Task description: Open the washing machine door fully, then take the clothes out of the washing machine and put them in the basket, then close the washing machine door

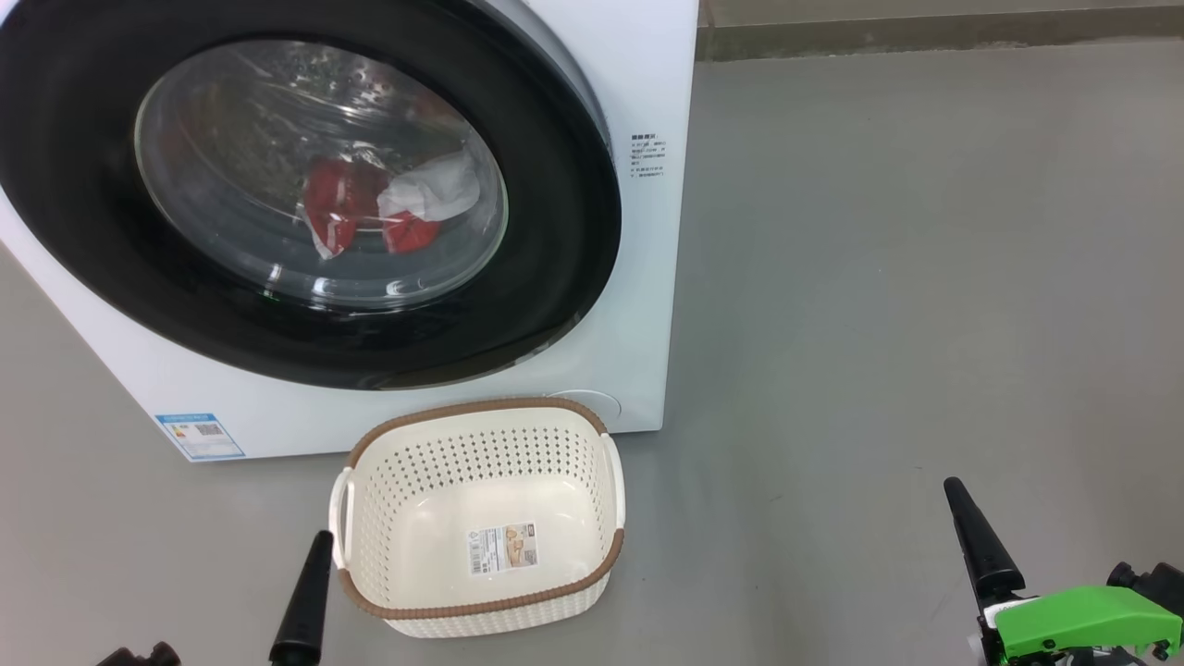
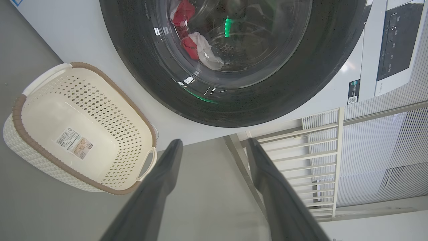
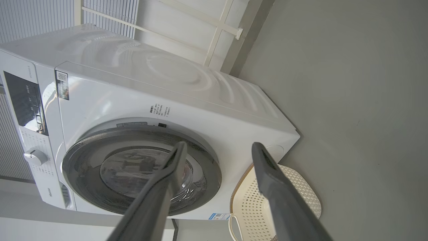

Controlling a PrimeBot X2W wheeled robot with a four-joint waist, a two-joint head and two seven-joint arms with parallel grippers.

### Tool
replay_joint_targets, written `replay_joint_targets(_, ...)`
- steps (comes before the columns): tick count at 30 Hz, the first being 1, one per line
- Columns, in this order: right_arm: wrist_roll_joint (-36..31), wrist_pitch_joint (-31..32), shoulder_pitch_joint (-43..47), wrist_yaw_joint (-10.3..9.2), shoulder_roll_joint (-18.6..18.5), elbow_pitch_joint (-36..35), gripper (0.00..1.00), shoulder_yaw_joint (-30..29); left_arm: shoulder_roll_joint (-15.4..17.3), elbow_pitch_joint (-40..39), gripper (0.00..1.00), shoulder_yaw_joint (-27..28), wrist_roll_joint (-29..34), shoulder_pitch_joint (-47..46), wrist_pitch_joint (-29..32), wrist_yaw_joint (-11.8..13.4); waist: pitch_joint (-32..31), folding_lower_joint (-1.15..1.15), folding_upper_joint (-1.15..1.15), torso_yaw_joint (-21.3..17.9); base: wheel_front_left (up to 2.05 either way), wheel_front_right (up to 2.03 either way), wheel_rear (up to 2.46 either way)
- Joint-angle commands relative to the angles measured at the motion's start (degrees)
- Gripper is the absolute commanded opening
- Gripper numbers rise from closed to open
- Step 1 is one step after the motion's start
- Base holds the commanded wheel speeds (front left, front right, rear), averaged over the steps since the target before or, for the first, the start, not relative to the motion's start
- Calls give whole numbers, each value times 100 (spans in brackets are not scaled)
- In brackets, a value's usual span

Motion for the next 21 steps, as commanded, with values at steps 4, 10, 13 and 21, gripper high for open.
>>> replay_joint_targets(4,-287,-114,-53,2,-114,-198,100,98,84,-241,100,24,433,-14,-100,46,10,-1,0,3,0,0,0)
replay_joint_targets(10,-594,-214,-47,2,-155,-234,100,169,88,-346,100,-24,967,6,-201,121,33,-1,0,-3,0,0,0)
replay_joint_targets(13,-771,-264,-41,2,-189,-241,100,214,90,-401,100,-53,1216,15,-252,165,43,-1,0,-3,0,0,0)
replay_joint_targets(21,-1323,-399,-23,2,-286,-267,100,347,96,-513,100,-148,1899,50,-388,259,56,-1,0,0,0,0,0)
